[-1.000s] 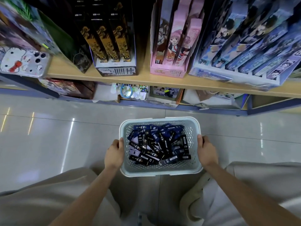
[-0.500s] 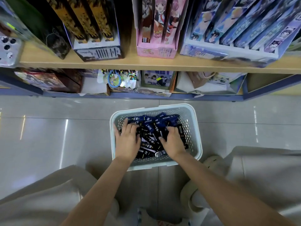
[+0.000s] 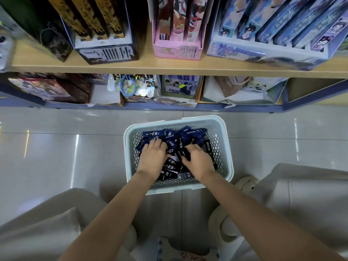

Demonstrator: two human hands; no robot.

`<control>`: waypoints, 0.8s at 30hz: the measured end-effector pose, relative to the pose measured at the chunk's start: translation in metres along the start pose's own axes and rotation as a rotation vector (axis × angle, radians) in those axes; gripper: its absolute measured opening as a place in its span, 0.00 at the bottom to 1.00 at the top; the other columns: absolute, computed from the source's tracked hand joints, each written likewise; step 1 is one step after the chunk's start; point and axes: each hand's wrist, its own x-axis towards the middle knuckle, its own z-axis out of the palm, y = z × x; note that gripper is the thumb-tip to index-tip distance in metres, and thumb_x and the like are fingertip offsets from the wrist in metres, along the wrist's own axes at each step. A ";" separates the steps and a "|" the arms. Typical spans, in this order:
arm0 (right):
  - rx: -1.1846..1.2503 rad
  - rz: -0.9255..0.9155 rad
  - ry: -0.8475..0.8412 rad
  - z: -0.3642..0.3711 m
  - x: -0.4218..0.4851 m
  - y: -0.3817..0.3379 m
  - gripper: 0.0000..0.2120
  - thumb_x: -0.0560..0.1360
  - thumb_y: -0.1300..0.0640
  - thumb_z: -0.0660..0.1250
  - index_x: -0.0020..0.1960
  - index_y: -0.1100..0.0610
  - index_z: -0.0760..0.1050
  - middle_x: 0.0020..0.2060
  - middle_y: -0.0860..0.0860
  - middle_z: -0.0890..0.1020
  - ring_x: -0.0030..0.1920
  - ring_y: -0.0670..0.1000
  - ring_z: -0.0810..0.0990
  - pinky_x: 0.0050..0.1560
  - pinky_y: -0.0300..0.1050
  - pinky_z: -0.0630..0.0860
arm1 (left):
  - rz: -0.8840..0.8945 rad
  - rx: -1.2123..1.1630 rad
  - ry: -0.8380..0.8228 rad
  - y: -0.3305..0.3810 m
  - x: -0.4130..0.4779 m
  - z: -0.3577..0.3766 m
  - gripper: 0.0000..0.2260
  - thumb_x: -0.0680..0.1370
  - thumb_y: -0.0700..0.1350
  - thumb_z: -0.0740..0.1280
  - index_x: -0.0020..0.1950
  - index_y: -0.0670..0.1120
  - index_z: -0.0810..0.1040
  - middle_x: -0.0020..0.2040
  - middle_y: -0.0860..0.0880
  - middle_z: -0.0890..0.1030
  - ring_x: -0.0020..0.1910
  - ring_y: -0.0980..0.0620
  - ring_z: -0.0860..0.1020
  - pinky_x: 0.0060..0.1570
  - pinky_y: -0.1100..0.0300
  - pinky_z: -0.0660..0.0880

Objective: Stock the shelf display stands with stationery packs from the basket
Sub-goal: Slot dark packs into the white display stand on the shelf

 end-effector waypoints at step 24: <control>0.541 -0.155 0.066 -0.073 -0.057 -0.078 0.08 0.75 0.56 0.68 0.53 0.57 0.75 0.46 0.48 0.76 0.45 0.43 0.76 0.45 0.27 0.70 | -0.262 -1.553 -0.162 0.022 -0.071 -0.091 0.10 0.83 0.48 0.54 0.56 0.44 0.70 0.41 0.45 0.78 0.30 0.55 0.79 0.32 0.64 0.77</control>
